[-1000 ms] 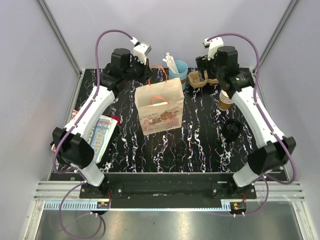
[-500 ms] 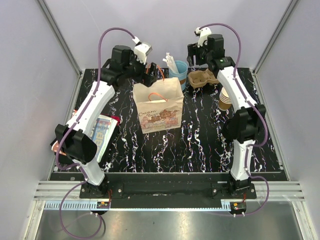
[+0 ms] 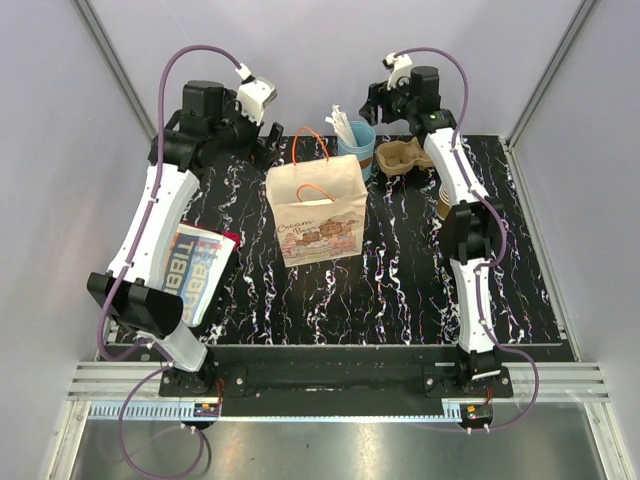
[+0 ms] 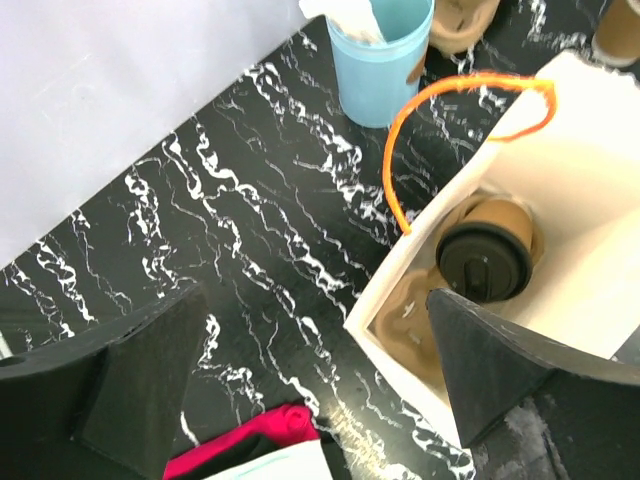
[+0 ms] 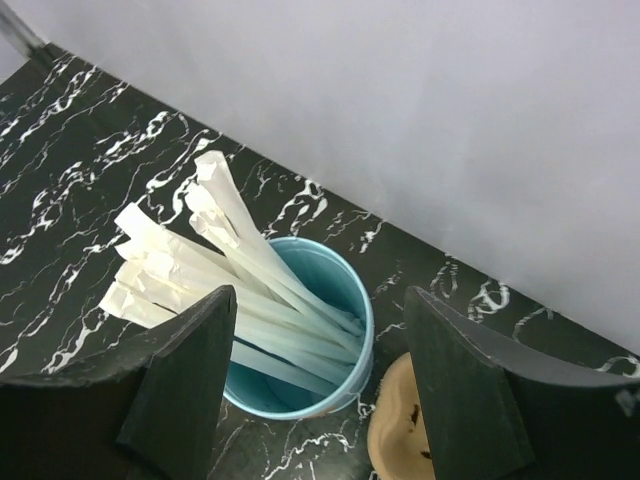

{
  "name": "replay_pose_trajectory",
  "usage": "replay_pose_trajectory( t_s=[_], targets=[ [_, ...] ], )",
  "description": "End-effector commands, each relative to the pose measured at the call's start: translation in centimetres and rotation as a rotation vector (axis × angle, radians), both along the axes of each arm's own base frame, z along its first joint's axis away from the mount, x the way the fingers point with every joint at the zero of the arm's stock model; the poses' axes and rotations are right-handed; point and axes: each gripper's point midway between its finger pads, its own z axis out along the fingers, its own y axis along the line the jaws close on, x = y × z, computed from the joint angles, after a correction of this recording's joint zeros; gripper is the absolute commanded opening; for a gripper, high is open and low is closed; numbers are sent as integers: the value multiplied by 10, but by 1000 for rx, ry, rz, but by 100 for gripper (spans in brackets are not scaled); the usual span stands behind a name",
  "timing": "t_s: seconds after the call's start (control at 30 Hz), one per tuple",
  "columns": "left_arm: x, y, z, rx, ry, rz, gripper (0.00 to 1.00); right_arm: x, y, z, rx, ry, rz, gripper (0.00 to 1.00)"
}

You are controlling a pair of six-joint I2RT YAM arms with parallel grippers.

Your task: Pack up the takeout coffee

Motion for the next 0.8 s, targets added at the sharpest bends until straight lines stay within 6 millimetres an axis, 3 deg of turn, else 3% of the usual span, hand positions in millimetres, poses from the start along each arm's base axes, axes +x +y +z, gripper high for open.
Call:
replay_pose_trajectory(
  t_s=[0.0,0.17,0.3,0.5,0.77],
  targets=[
    [7,1,-12,43,14,-36,99,5,18,16,64,-70,72,72],
    [20,-8,-16,28,32,-62,99,9,25,-1,89,-60,97,72],
    [25,-13,-32,26,73,-77,99,14,30,-15,112,-43,105,72],
    [23,-13,-46,29,111,-80,99,13,43,-30,154,-19,151,70],
    [19,-18,-46,6,122,-99,99,12,66,-50,107,-33,160,70]
  ],
)
